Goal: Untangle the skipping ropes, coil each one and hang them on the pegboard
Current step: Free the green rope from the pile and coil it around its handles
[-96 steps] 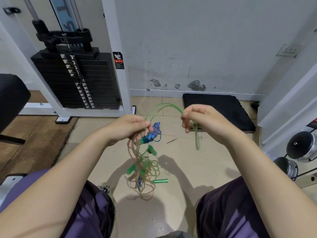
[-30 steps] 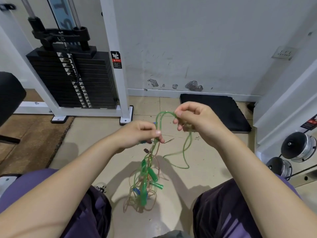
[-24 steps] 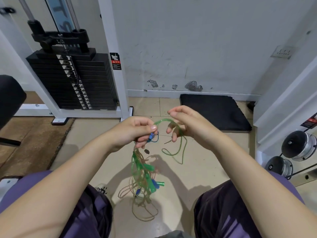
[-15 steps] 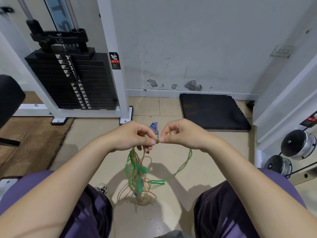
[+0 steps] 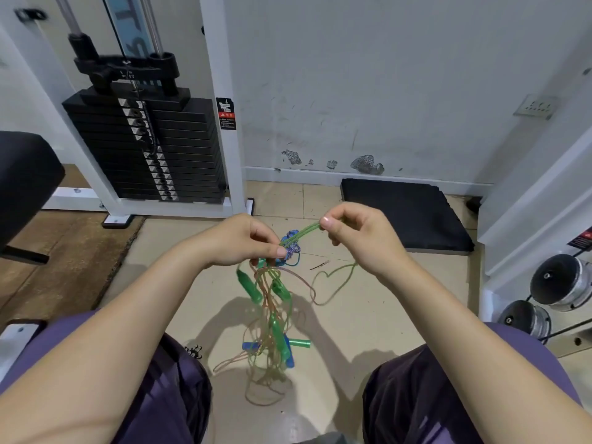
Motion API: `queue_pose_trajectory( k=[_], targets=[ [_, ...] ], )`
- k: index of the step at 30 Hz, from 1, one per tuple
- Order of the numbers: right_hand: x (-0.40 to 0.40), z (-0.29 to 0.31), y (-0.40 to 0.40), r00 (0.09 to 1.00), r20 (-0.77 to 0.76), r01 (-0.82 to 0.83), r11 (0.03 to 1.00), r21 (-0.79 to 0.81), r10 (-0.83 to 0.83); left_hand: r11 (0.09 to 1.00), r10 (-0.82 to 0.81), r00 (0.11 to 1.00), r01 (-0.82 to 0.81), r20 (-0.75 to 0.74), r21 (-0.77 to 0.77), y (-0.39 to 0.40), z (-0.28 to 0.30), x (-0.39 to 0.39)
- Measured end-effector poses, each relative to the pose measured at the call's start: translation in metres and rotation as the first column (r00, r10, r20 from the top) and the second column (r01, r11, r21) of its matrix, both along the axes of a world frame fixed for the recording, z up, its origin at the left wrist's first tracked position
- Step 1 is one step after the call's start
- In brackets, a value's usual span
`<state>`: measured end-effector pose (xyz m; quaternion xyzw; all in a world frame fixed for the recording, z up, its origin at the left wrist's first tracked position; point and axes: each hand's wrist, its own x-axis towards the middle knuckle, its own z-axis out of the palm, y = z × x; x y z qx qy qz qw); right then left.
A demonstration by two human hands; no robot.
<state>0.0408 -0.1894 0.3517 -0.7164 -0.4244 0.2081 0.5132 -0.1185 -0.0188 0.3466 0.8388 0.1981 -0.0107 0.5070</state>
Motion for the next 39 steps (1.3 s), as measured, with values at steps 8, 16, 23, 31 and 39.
queue_pose_trajectory(
  k=[8,16,23,31,39],
  targets=[
    [-0.009,-0.005,0.0,0.92,-0.285,-0.333,0.921,-0.201,0.27,0.998,0.018,0.998,-0.014,0.067,-0.053,-0.016,-0.001,0.001],
    [0.0,-0.004,0.001,0.963,0.104,-0.191,0.902,-0.387,0.249,0.985,0.099,0.995,-0.096,-0.017,0.14,0.003,0.0,-0.003],
    [0.024,-0.003,-0.007,0.987,0.158,0.034,0.93,-0.366,0.026,0.903,0.215,0.971,-0.159,-0.1,0.398,0.019,-0.004,-0.011],
    [0.003,-0.006,0.002,0.916,0.311,-0.036,0.825,-0.564,0.252,0.99,0.127,0.992,-0.127,0.001,0.069,-0.002,-0.006,0.001],
    [0.001,-0.003,0.001,0.994,0.008,-0.097,0.93,-0.354,0.106,0.994,0.091,0.996,-0.091,-0.004,-0.053,-0.007,-0.014,0.004]
  ],
)
